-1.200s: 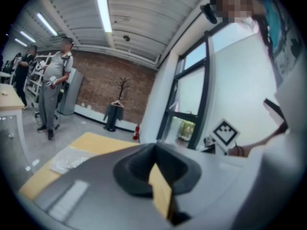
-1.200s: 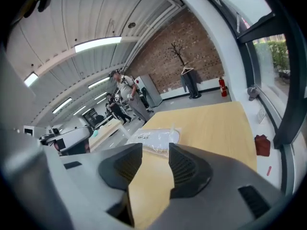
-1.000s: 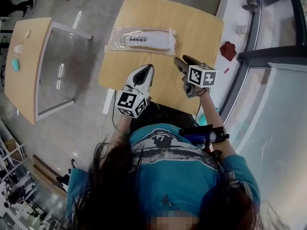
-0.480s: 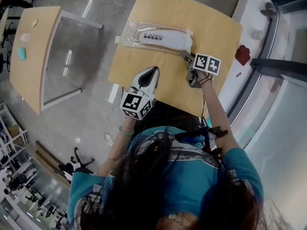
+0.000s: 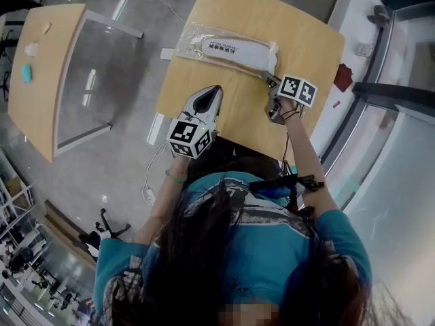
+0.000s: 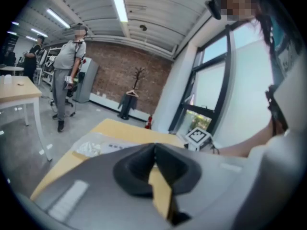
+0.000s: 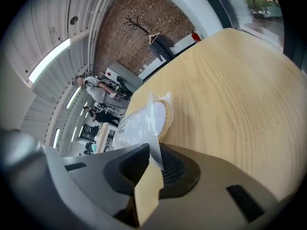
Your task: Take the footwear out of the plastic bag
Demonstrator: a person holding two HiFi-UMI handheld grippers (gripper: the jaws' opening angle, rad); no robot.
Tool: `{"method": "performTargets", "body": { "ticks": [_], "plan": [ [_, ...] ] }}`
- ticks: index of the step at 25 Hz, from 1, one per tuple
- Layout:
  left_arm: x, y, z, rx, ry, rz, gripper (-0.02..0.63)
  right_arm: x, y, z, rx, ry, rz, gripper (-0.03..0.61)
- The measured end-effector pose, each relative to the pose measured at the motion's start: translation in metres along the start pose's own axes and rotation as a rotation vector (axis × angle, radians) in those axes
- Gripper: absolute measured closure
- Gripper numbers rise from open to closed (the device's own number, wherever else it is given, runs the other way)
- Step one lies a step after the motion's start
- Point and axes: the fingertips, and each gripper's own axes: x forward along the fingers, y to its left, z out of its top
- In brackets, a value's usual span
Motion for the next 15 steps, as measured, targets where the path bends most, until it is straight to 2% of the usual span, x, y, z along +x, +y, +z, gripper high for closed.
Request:
{"method": "performTargets", "body": {
  "ticks": [3,4,6,8,11,15],
  "plan": [
    [0.001,0.001,-0.006,-0.037,0.014,-0.028,0.602,-0.007,0.016,-0.005,0.069,0.005,0.063,0.532],
    [0.003,-0.001,-0.011,-0.065,0.027,-0.046,0.56,-0.009,0.022,-0.008,0.089,0.01,0.086,0.537],
    [0.008,-0.004,-0.024,-0.148,0.068,-0.093,0.519,-0.015,0.03,-0.012,0.106,0.016,0.117,0.543],
    [0.015,-0.003,-0.038,-0.234,0.111,-0.13,0.485,-0.021,0.037,-0.016,0.103,0.016,0.139,0.546],
    [0.024,0.0,-0.061,-0.343,0.164,-0.164,0.471,-0.032,0.043,-0.022,0.085,0.018,0.166,0.546],
    [0.037,0.005,-0.081,-0.494,0.2,-0.201,0.447,-0.047,0.042,-0.031,0.032,0.025,0.159,0.548]
  ]
}}
